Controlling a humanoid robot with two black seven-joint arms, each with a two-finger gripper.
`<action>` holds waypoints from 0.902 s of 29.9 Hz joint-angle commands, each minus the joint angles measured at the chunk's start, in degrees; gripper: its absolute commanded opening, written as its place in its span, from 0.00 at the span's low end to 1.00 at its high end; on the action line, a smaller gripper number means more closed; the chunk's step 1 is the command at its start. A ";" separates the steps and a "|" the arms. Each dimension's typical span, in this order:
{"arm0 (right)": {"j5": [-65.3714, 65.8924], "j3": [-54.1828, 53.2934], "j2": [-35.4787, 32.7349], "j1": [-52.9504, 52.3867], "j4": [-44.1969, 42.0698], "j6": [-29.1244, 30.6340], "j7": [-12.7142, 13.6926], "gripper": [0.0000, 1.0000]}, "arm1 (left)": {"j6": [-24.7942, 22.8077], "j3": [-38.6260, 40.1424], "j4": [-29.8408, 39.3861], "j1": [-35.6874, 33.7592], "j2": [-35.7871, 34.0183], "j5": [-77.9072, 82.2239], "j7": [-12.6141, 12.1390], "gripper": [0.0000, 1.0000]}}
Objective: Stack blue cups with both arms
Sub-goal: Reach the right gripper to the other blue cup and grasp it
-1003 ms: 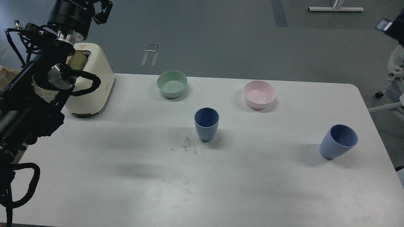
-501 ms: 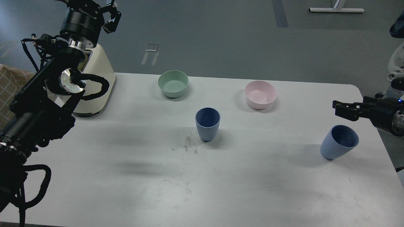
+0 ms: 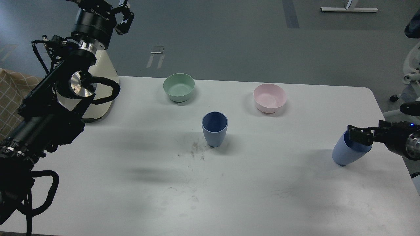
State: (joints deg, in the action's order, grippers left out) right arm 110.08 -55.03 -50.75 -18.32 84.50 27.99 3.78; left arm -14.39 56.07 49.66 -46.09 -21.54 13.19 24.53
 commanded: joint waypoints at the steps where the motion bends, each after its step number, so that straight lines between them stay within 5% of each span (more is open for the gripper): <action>1: 0.75 -0.08 0.03 1.01 -0.04 0.01 0.00 0.96 | 0.06 -0.08 0.00 0.03 -0.17 -0.01 -0.01 0.97; 5: 0.84 -0.08 0.03 0.92 -0.04 0.01 0.00 0.90 | 0.15 -0.08 0.00 0.03 -0.17 -0.01 -0.01 0.97; 10: 0.84 0.01 0.21 1.18 -0.22 0.01 0.17 0.65 | 0.15 -0.08 0.00 0.03 -0.08 -0.01 -0.01 0.97; 12: 1.28 0.01 0.38 2.06 -0.22 0.01 0.78 0.43 | 0.24 -0.08 0.00 0.03 -0.17 -0.01 -0.01 0.97; 17: 2.25 -0.08 1.26 2.24 -0.22 0.01 0.96 0.32 | 0.15 -0.25 -0.09 0.21 -0.26 -0.01 -0.01 0.97; 23: 1.90 -1.04 1.26 1.89 -0.83 0.01 1.05 0.02 | 0.06 -0.26 -0.09 0.21 -0.17 0.35 -0.01 0.97; 27: 1.28 -2.70 1.35 1.88 -0.83 0.01 1.05 0.00 | 0.06 -0.26 -0.09 0.21 -0.34 0.35 -0.10 0.97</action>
State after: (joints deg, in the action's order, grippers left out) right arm 111.84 -56.14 -49.47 -16.46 83.72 28.00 4.85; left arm -14.32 55.81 49.58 -45.81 -21.77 13.52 24.52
